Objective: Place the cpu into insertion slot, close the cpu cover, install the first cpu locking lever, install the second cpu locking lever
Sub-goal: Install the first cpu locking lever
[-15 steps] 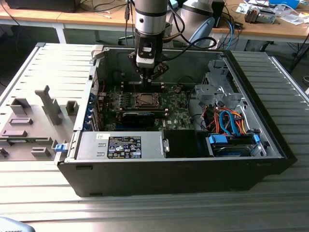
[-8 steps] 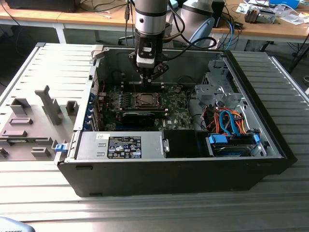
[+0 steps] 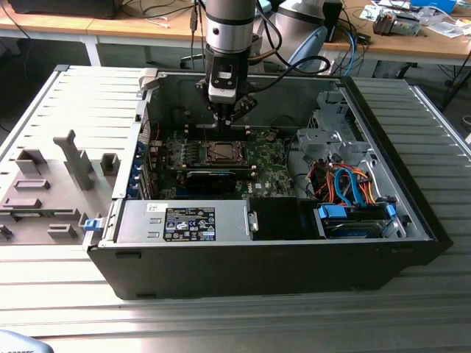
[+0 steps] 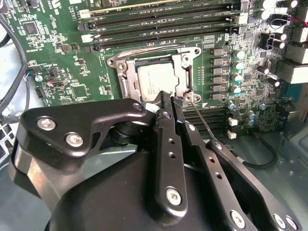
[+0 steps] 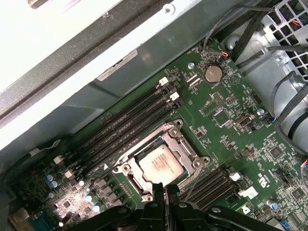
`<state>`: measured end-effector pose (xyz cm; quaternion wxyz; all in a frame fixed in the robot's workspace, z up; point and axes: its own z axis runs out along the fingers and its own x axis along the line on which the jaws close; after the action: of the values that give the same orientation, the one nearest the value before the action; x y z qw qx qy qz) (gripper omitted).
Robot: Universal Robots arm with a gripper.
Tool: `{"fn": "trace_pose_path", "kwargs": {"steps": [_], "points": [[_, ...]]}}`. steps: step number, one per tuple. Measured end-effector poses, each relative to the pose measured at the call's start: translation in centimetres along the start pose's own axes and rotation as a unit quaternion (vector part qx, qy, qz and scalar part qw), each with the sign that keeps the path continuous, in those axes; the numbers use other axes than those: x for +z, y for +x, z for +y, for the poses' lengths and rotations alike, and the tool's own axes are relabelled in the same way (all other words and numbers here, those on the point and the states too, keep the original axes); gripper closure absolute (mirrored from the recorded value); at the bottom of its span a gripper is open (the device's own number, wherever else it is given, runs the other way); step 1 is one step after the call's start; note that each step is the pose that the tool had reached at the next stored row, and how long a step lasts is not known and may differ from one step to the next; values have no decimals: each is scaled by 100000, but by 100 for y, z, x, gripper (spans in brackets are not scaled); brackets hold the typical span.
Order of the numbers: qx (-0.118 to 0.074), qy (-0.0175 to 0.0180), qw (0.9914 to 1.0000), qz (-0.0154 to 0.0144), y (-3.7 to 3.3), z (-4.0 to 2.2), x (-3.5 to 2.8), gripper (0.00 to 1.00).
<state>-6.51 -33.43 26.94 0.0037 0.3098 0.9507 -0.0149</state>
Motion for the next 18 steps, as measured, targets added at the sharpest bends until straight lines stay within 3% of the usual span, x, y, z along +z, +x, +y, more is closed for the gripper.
{"fn": "trace_pose_path", "kwargs": {"steps": [18], "points": [[-696,-12,99998,-19,0,0,0,84]]}}
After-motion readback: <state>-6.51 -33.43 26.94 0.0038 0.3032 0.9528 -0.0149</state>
